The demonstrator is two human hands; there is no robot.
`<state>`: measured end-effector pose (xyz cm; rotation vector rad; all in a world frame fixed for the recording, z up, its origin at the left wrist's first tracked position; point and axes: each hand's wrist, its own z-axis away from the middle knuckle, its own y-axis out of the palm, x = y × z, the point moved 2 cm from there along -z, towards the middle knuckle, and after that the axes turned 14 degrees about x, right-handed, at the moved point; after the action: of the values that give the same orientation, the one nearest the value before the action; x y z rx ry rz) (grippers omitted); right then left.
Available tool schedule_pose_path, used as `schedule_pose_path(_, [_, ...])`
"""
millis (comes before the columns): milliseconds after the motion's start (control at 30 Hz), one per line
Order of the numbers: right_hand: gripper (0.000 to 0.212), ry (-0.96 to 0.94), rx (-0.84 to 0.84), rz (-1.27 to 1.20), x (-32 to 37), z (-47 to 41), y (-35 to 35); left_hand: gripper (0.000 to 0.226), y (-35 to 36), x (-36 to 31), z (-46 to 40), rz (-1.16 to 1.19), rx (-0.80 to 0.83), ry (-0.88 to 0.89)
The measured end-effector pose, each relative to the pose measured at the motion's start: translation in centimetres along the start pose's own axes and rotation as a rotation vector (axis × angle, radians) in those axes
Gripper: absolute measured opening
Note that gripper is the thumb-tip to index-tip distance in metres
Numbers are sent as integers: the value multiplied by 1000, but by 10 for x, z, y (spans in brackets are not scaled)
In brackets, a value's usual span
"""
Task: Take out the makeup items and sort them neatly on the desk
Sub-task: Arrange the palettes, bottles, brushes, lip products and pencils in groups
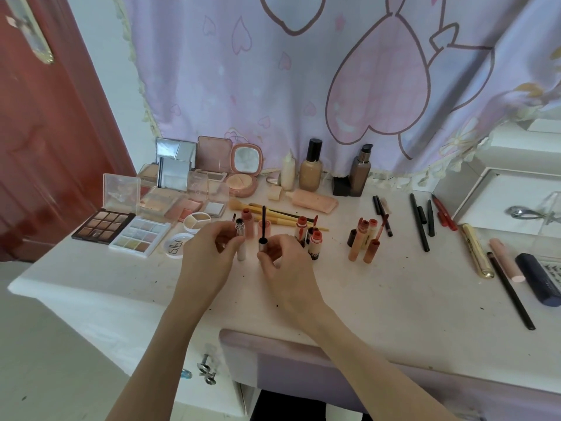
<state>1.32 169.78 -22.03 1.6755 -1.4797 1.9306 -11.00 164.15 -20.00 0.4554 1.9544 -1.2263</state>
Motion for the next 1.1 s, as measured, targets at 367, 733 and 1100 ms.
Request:
schedule_pose_path(367, [12,34,4,26,0,-5,7,16,5,5,-1,61,23,20])
schedule_pose_path(733, [13,24,-4,48,-2,-5,7,24,7,9,-1,91,39,12])
schedule_pose_path(1100, [23,-22,2,84,-12,28,0,31,1,-2,28,77,-79,22])
